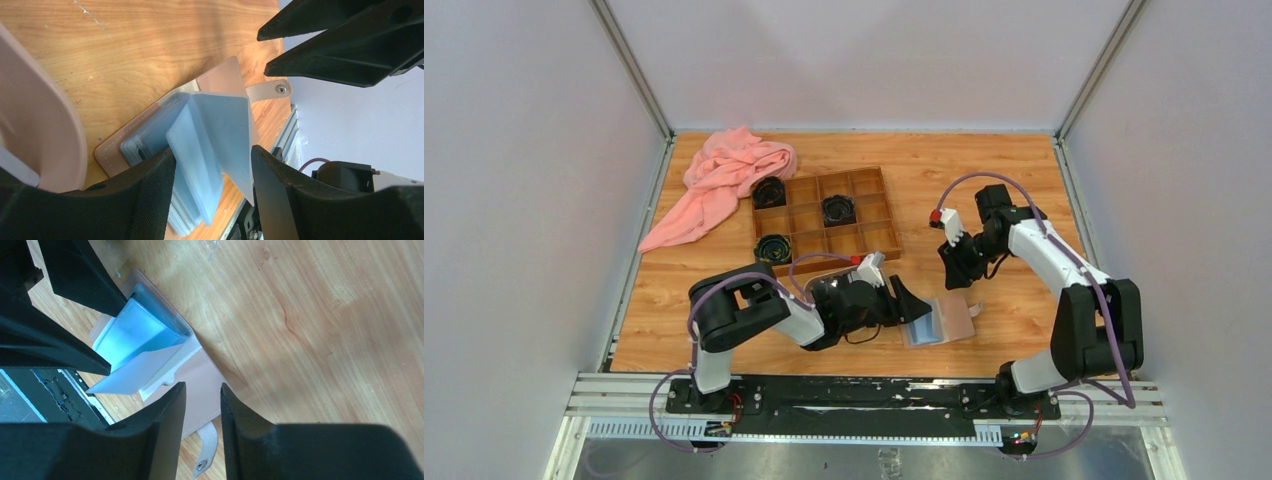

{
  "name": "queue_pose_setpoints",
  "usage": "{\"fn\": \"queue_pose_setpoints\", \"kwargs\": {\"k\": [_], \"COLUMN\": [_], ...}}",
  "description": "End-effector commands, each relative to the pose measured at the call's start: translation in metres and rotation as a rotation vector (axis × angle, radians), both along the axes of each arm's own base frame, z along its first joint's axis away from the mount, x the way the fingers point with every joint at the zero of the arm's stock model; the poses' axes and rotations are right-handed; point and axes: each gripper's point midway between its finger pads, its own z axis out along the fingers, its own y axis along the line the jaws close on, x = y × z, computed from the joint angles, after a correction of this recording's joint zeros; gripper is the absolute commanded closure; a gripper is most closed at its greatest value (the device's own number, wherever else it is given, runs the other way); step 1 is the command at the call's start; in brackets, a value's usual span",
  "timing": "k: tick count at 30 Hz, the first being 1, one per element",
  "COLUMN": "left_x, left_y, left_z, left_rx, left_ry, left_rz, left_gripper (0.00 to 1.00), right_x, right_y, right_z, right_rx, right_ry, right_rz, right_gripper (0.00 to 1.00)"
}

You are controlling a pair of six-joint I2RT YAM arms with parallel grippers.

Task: Put the credit cards into the card holder
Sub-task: Open the card holder at the center of the board.

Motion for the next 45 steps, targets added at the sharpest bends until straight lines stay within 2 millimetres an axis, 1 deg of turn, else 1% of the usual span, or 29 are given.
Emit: {"fn": "queue_pose_setpoints", "kwargs": {"k": [1, 3, 11, 14, 18, 24, 29, 33, 38, 44, 45], "left_x": [0.003, 0.002, -0.002, -0.002, -0.008, -0.021, -0.026, -0.025, -0.023, -0.022, -0.022], "left_y": [-0.008, -0.01, -0.02, -0.025, -0.037, -0.055, -0.066, -0.066, -0.064, -0.064, -0.064], "left_z": [0.001, -0.001, -0.007, -0.003, 0.008, 0.008, 0.005, -0.001, -0.008, -0.011, -0.012], "left_rx": [-0.007, -0.005, -0.007, -0.014, -0.04, -0.057, -0.062, -0.051, -0.037, -0.03, -0.029], "left_ry": [-0.018, -0.009, 0.014, -0.002, -0.021, -0.018, -0.017, -0.019, -0.016, -0.012, -0.013], "left_rz": [-0.019, -0.026, -0.07, -0.087, -0.151, -0.227, -0.263, -0.261, -0.25, -0.241, -0.239], "left_gripper": [0.41, 0.41, 0.41, 0.41, 0.41, 0.4, 0.38, 0.38, 0.38, 0.38, 0.37], "right_x": [-0.015, -0.016, -0.028, -0.032, -0.037, -0.04, -0.037, -0.029, -0.018, -0.004, -0.002], "right_y": [-0.012, -0.014, -0.019, -0.019, -0.016, -0.011, -0.009, -0.011, -0.017, -0.033, -0.036], "right_z": [-0.017, -0.022, -0.045, -0.051, -0.058, -0.06, -0.055, -0.045, -0.029, -0.009, -0.002], "right_rx": [-0.039, -0.046, -0.079, -0.076, -0.062, -0.031, -0.02, -0.003, 0.024, 0.019, 0.023], "right_ry": [0.099, 0.132, 0.254, 0.293, 0.352, 0.394, 0.375, 0.322, 0.225, 0.09, 0.056], "right_rz": [-0.002, -0.001, 0.016, 0.019, 0.026, 0.032, 0.033, 0.018, -0.02, -0.086, -0.095], "right_gripper": [0.69, 0.73, 0.81, 0.82, 0.83, 0.83, 0.83, 0.81, 0.76, 0.7, 0.69]}}
